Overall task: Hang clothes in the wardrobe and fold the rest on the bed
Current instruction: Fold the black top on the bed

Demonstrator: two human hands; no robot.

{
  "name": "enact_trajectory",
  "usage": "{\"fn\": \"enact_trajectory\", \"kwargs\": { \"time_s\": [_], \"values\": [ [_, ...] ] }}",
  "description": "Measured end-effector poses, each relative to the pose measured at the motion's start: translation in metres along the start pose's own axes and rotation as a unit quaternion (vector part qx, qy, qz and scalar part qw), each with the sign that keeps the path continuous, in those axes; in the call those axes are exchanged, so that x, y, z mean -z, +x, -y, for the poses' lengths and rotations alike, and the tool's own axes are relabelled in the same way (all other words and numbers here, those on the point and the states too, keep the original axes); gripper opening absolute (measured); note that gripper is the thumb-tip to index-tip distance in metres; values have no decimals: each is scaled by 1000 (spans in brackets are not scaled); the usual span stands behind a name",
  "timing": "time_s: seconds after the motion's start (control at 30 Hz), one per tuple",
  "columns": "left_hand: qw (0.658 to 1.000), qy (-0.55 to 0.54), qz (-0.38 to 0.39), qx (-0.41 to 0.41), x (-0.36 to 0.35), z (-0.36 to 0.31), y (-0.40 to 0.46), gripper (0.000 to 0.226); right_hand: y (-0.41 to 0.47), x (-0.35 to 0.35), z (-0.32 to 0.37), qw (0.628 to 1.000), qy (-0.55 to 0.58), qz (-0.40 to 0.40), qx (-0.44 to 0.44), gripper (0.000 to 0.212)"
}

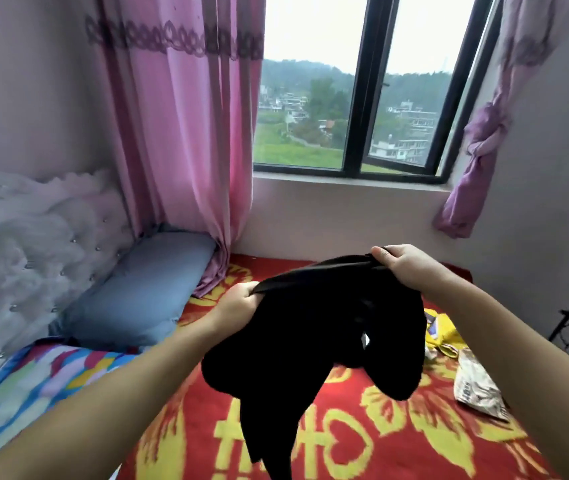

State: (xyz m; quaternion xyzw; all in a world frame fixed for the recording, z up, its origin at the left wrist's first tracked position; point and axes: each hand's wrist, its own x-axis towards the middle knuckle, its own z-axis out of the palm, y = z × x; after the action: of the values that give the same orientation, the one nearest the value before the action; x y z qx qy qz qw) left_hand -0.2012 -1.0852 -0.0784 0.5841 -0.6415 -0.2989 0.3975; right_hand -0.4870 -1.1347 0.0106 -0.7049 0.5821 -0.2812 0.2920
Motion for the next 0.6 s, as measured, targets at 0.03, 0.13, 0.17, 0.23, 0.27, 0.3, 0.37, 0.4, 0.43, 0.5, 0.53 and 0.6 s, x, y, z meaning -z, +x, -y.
{"fn": "enact_trajectory", "kwargs": {
  "time_s": [0.03, 0.13, 0.17, 0.23, 0.27, 0.3, 0.37, 0.4, 0.43, 0.5, 0.53, 0.6],
  "values": [
    [1000, -4, -2, -3, 9, -6, 2, 24, -2, 6, -5, 1000, -20, -14, -5, 34],
    [998, -63, -7, -4, 32, -25, 4, 23, -6, 18, -11, 998, -15, -60, -6, 36],
    [997, -74, -5, -8, 38, -31, 3, 23, -9, 21, -11, 998, 2, -70, -4, 35],
    [997, -71, -3, -19, 45, -43, 3, 22, -13, 25, -7, 996, 35, -82, -3, 32],
    [997, -71, -5, -24, 48, -48, 4, 22, -15, 27, -5, 995, 51, -86, -2, 30],
    [996, -79, -5, -30, 50, -52, 5, 22, -17, 29, -2, 994, 67, -90, -1, 28],
    [993, -113, -11, -40, 53, -63, 8, 23, -20, 36, 5, 990, 105, -91, 7, 24],
    [989, -139, -13, -43, 55, -68, 10, 23, -23, 39, 9, 987, 137, -85, 12, 21],
    [984, -170, -4, -45, 58, -73, 10, 23, -25, 42, 14, 982, 176, -70, 17, 19],
    [975, -204, 85, -39, 61, -82, 9, 25, -28, 46, 28, 970, 238, -36, 27, 13],
    [969, -185, 163, -35, 62, -87, 6, 25, -29, 48, 36, 968, 248, -22, 35, 12],
    [946, -116, 297, -51, 57, -96, 0, 23, -30, 49, 55, 971, 234, 3, 55, 16]
  ]
}}
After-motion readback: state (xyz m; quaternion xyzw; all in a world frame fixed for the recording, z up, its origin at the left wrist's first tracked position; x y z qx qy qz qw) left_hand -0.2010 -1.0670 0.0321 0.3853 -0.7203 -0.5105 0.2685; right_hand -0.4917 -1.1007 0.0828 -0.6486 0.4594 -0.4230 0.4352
